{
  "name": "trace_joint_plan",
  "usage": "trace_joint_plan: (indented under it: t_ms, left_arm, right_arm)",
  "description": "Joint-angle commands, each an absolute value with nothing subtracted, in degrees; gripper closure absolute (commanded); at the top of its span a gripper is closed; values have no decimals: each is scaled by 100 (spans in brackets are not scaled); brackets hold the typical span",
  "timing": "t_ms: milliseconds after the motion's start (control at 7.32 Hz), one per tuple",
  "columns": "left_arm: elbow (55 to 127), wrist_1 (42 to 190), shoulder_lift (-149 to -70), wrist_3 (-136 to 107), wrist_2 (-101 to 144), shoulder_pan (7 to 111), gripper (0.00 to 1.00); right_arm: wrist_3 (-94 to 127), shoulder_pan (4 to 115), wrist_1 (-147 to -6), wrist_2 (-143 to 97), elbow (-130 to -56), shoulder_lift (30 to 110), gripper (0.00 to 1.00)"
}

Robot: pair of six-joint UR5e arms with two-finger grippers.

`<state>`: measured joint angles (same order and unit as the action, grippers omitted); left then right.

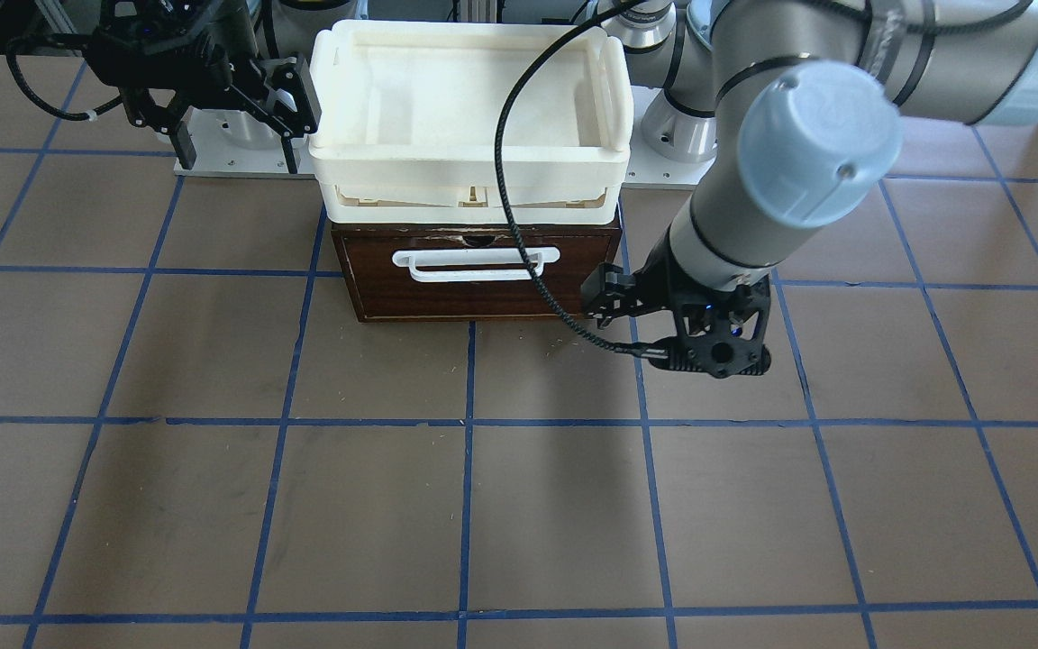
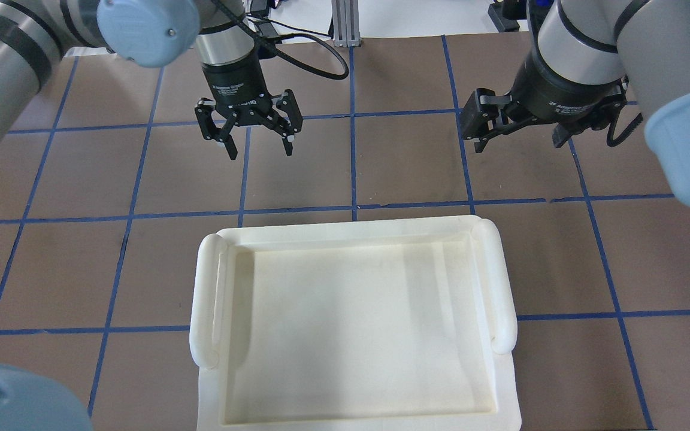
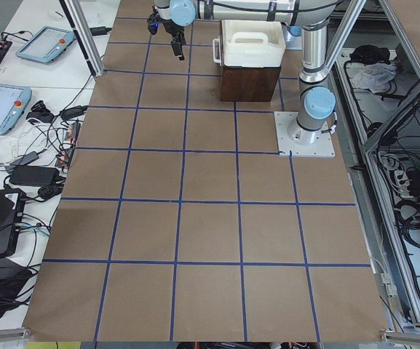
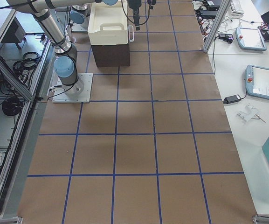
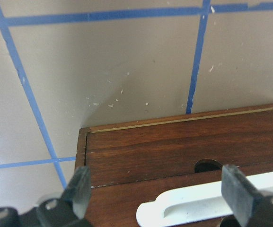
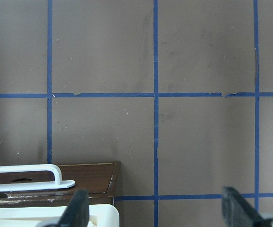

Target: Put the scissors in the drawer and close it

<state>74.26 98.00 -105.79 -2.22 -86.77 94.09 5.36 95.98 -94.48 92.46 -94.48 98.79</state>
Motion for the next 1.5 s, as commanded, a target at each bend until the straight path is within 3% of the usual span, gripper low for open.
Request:
trace_joint_plan:
  t_ms: [0,546,1366]
  left_arm:
    - [7497,9747,-9821,53,-8771,9220,0]
    - [8427,8798,-9055,185,-9043,9115,0]
    - [8481,8868,-9035,176,-8965,9105,0]
  right_arm:
    - [536,9598,-9440,9272,-9448,9879,0]
    - [536,9598,-9448,9246,-9448,9879,0]
    - [536,9598,-9457,9237,-9448,9879,0]
